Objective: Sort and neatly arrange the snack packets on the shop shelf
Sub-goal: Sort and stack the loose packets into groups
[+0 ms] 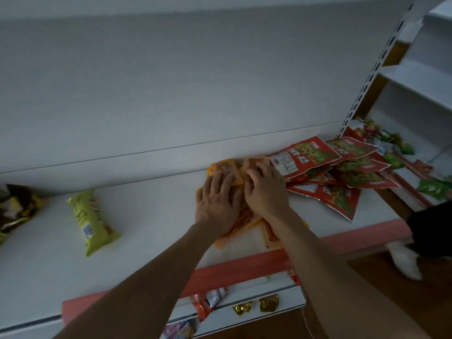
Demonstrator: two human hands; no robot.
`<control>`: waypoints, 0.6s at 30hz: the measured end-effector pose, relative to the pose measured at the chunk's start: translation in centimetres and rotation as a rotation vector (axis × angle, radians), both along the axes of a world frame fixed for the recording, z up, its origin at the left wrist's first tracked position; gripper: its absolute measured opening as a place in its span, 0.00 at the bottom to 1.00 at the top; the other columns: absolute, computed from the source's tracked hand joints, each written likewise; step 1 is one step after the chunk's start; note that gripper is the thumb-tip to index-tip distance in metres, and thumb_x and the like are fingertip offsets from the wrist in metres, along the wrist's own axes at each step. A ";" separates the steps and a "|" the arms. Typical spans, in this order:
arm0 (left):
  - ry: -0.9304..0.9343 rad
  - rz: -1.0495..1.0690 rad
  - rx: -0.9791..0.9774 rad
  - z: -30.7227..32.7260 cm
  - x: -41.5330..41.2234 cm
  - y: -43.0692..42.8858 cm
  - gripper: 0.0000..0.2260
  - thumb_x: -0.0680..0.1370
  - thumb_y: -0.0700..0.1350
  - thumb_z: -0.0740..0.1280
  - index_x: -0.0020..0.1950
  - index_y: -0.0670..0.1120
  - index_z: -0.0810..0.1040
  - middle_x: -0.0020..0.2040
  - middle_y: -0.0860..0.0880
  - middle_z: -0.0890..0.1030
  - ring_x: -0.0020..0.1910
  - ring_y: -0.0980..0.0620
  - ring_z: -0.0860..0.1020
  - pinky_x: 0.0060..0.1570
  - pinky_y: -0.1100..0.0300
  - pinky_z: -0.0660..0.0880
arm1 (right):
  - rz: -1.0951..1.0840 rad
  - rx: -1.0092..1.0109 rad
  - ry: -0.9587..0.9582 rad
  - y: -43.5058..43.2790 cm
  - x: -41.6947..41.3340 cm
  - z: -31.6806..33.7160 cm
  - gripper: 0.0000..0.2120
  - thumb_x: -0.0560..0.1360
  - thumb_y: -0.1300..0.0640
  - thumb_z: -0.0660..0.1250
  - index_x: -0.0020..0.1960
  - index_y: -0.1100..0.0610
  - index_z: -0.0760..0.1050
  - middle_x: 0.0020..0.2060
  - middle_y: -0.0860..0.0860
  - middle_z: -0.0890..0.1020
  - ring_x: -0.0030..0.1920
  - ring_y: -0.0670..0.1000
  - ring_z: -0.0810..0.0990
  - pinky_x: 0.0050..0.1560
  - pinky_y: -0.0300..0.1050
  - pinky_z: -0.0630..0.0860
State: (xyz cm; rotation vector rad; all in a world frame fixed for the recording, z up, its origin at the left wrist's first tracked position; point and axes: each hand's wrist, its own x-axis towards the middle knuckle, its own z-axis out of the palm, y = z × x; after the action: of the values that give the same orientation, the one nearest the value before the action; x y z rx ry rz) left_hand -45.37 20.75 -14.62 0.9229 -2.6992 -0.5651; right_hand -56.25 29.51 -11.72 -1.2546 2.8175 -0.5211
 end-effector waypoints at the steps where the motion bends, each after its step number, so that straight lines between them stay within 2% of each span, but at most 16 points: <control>1: -0.023 -0.007 -0.003 0.0 -0.1 -0.1 0.25 0.82 0.61 0.49 0.78 0.57 0.55 0.80 0.52 0.52 0.78 0.48 0.50 0.74 0.46 0.51 | -0.015 -0.007 -0.005 -0.1 0.0 -0.2 0.18 0.81 0.49 0.55 0.71 0.49 0.68 0.73 0.52 0.65 0.75 0.56 0.59 0.73 0.54 0.58; 5: -0.136 -0.057 0.128 1.0 -0.3 -1.2 0.25 0.81 0.62 0.50 0.78 0.59 0.53 0.80 0.54 0.50 0.78 0.49 0.48 0.74 0.47 0.48 | -0.008 0.075 -0.070 -0.7 -1.0 0.8 0.17 0.80 0.48 0.56 0.67 0.49 0.69 0.69 0.54 0.67 0.69 0.59 0.65 0.66 0.57 0.65; 8: -0.211 -0.134 0.217 3.3 0.1 -2.2 0.26 0.81 0.61 0.53 0.78 0.59 0.54 0.80 0.54 0.50 0.78 0.49 0.49 0.74 0.48 0.49 | -0.015 0.112 -0.106 -1.3 -1.7 2.8 0.13 0.79 0.49 0.59 0.61 0.49 0.75 0.63 0.55 0.73 0.64 0.59 0.70 0.63 0.56 0.69; 10: -0.091 -0.139 0.174 4.7 1.5 -2.7 0.24 0.81 0.56 0.57 0.77 0.58 0.59 0.79 0.52 0.57 0.76 0.47 0.56 0.72 0.50 0.54 | -0.033 0.062 -0.048 -1.7 -1.7 4.0 0.13 0.78 0.49 0.61 0.57 0.52 0.78 0.56 0.55 0.77 0.59 0.58 0.74 0.58 0.54 0.72; 12: 0.040 -0.096 0.122 5.9 3.6 -3.3 0.22 0.80 0.54 0.59 0.74 0.55 0.65 0.75 0.52 0.65 0.73 0.48 0.63 0.70 0.51 0.60 | -0.028 0.040 0.037 -2.8 -0.9 4.9 0.13 0.77 0.50 0.62 0.58 0.54 0.77 0.53 0.55 0.77 0.57 0.58 0.74 0.55 0.52 0.72; 14: 0.068 -0.058 0.068 6.5 6.1 -4.2 0.20 0.80 0.53 0.60 0.71 0.53 0.70 0.71 0.52 0.71 0.70 0.49 0.68 0.68 0.53 0.65 | 0.001 0.026 0.062 -4.6 1.2 5.4 0.13 0.76 0.50 0.63 0.59 0.53 0.77 0.55 0.55 0.77 0.57 0.57 0.73 0.54 0.51 0.71; 18: 0.051 0.042 -0.014 6.5 12.3 -6.1 0.15 0.79 0.51 0.62 0.66 0.53 0.76 0.64 0.53 0.78 0.63 0.50 0.74 0.63 0.55 0.69 | 0.129 -0.023 -0.004 -9.0 7.3 4.8 0.15 0.77 0.51 0.64 0.62 0.53 0.76 0.59 0.53 0.77 0.60 0.55 0.72 0.55 0.49 0.71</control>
State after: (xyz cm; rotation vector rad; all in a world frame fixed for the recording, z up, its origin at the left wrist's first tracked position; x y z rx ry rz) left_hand -33.07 14.60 -8.12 0.9457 -2.6292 -0.5536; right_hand -48.92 20.48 -6.89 -1.4253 2.7107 -0.5514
